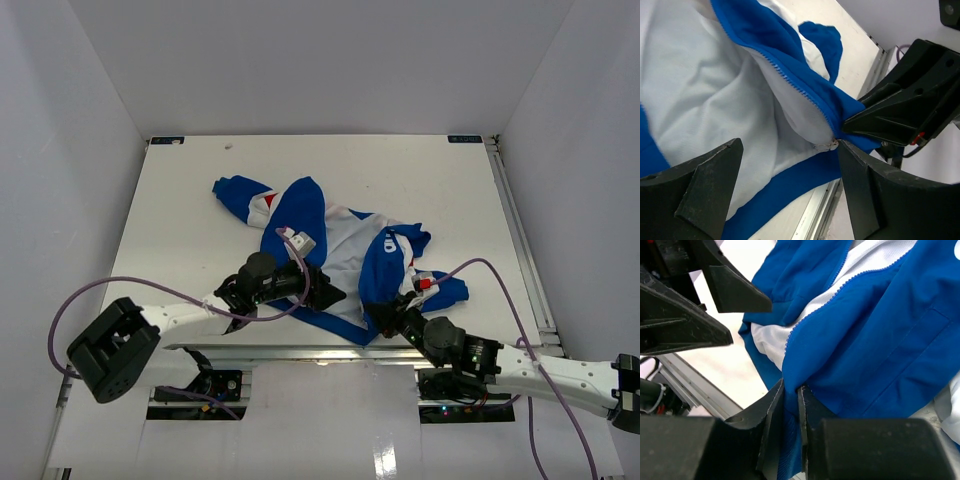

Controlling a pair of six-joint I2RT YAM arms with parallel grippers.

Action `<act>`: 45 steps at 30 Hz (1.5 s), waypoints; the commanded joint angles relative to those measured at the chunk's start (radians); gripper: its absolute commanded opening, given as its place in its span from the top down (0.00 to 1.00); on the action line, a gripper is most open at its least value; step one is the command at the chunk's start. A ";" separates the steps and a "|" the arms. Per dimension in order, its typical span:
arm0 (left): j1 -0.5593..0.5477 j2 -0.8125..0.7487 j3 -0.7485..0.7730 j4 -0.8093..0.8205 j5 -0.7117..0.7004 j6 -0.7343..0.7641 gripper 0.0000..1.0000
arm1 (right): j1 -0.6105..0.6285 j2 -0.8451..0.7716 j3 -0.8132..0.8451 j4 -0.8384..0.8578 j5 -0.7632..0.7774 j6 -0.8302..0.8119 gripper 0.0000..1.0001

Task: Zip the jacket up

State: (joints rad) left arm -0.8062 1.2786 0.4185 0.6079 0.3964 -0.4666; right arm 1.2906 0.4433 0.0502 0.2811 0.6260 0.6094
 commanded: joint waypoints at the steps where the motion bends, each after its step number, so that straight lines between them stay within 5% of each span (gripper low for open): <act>1: 0.004 0.117 0.049 0.160 0.229 -0.083 0.17 | 0.002 0.080 0.021 0.091 -0.026 -0.030 0.79; 12: 0.002 0.191 0.077 0.167 0.234 -0.099 0.24 | 0.001 0.079 -0.015 0.176 -0.053 -0.033 0.79; 22: 0.002 0.267 0.058 0.354 0.306 -0.204 0.35 | 0.001 0.093 -0.032 0.232 -0.077 -0.020 0.78; 38: 0.002 0.290 0.064 0.414 0.371 -0.242 0.99 | 0.003 0.110 -0.036 0.239 -0.080 -0.011 0.75; 45: 0.002 0.225 0.094 0.243 0.315 -0.168 1.00 | 0.001 0.075 -0.016 0.081 0.023 0.059 0.65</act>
State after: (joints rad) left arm -0.8055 1.5710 0.4754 0.9610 0.7349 -0.6973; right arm 1.2907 0.5469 0.0498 0.4425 0.5562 0.6168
